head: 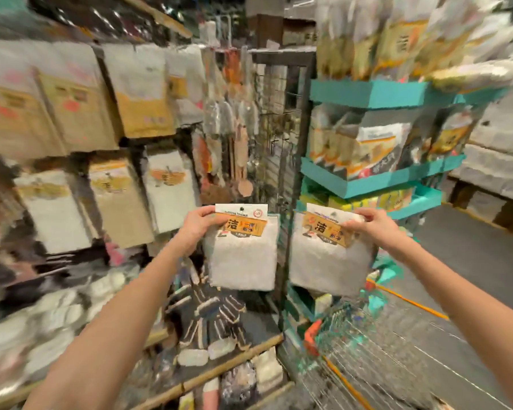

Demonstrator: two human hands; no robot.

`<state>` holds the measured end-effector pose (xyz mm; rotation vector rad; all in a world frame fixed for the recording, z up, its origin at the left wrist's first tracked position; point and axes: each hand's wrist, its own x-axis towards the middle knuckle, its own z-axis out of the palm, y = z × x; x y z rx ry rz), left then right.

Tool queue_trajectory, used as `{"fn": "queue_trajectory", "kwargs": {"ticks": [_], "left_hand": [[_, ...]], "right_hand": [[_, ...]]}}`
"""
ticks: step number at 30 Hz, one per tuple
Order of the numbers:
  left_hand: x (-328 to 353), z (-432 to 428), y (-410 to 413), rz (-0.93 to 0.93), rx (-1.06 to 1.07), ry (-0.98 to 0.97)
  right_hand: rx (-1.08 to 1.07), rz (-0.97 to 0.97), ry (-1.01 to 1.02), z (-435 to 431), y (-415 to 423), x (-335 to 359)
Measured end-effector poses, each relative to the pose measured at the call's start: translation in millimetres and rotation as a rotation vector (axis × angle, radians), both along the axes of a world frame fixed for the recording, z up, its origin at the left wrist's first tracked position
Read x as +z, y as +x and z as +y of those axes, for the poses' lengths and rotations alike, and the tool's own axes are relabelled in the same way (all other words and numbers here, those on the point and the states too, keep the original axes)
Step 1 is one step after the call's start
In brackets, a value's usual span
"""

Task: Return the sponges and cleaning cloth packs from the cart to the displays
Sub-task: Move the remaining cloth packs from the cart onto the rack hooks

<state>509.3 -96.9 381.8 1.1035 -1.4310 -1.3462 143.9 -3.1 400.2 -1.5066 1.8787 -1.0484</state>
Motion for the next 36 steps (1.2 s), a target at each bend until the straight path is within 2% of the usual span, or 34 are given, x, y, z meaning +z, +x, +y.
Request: {"fn": "queue_trajectory", "kwargs": {"ticks": [9,13,25,31,34,36], "left_hand": [[-13.7,-128.1,130.0,-0.012,0.276,0.027],[-19.1,-202.1,165.2,-0.077,0.293,0.031],[-42.3,-322.9,163.2,-0.082,0.464,0.054],[-53.5,-334.2,169.7,-0.254,0.489,-0.023],[-51.6,-332.2,165.4,-0.388,0.533,-0.076],[-53.6,-331.8,162.7,-0.414,0.561,-0.115]], "right_hand": [[0.232,-0.055,0.010,-183.1,145.7,0.6],[0.318,-0.053,0.033,-255.0,188.2,0.8],[0.388,-0.009,0.080,-341.1,219.8,-7.6],[0.403,0.010,0.124,-371.1,233.1,-23.1],[0.418,-0.048,0.144,-377.8,248.6,-22.6],[0.421,-0.059,0.124,-380.8,256.6,-23.1]]}}
